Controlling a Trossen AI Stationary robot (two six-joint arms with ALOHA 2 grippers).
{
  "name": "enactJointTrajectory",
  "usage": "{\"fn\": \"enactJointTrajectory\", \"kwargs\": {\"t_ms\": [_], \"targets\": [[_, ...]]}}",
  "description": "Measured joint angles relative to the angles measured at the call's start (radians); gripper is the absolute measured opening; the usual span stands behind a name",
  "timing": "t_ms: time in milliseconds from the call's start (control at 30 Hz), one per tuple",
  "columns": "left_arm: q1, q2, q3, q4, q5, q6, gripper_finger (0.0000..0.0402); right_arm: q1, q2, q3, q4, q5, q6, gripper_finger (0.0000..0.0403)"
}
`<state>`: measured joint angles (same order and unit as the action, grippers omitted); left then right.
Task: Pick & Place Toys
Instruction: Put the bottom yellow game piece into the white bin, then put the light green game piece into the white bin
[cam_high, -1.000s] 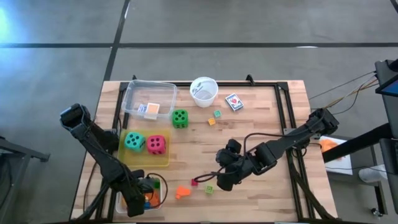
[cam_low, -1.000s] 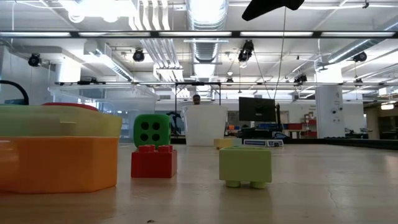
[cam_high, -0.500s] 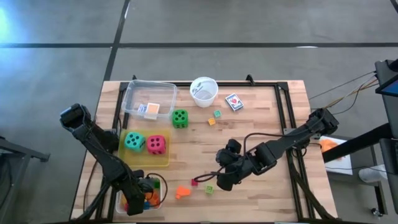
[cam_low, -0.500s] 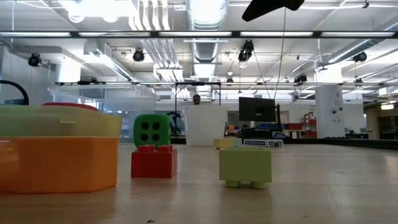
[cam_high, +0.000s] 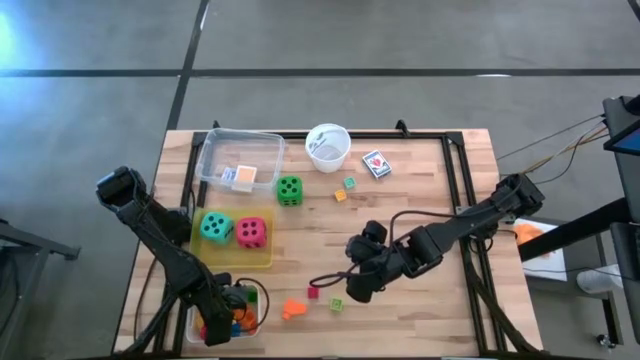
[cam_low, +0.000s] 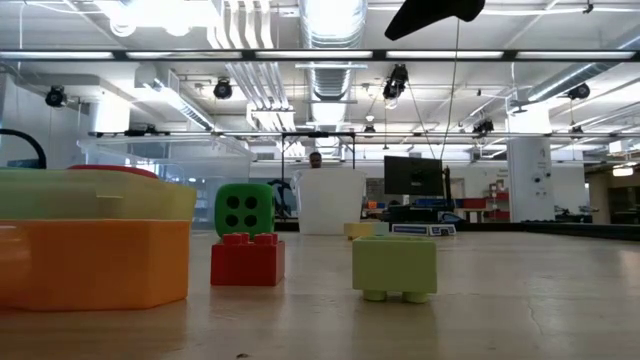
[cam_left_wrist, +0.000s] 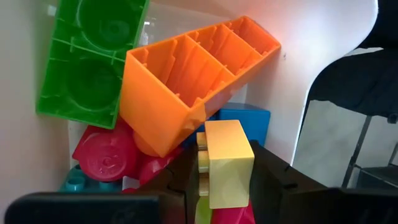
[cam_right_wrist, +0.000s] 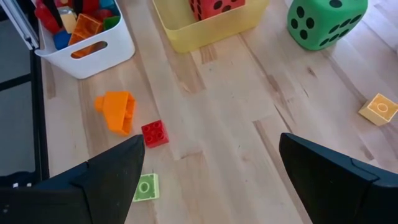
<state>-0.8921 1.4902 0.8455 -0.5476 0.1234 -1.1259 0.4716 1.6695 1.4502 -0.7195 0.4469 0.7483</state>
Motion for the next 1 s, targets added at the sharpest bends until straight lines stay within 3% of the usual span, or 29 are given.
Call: {"fn": "enactJointTrajectory", "kwargs": {"t_ms": [233,700,867,1000], "targets": [[0.002,0.0,0.0,0.0,0.0,-0.031,0.0107,-0.006,0.0,0.0,0.0,0.0,0.0,0.0367],[0.004,-0.002,0.005,0.028,0.03,-0.061,0.0313,-0.006,0.0,-0.006,0.001,-0.002,-0.02,0.0367],[0.013,-0.015,0.029,0.024,0.038,-0.127,0.035,-0.006,0.0,-0.048,0.015,-0.005,-0.037,0.0367],[0.019,-0.041,0.062,0.021,0.038,-0.14,0.0358,-0.006,0.001,-0.123,0.153,-0.069,-0.101,0.0367]]}}
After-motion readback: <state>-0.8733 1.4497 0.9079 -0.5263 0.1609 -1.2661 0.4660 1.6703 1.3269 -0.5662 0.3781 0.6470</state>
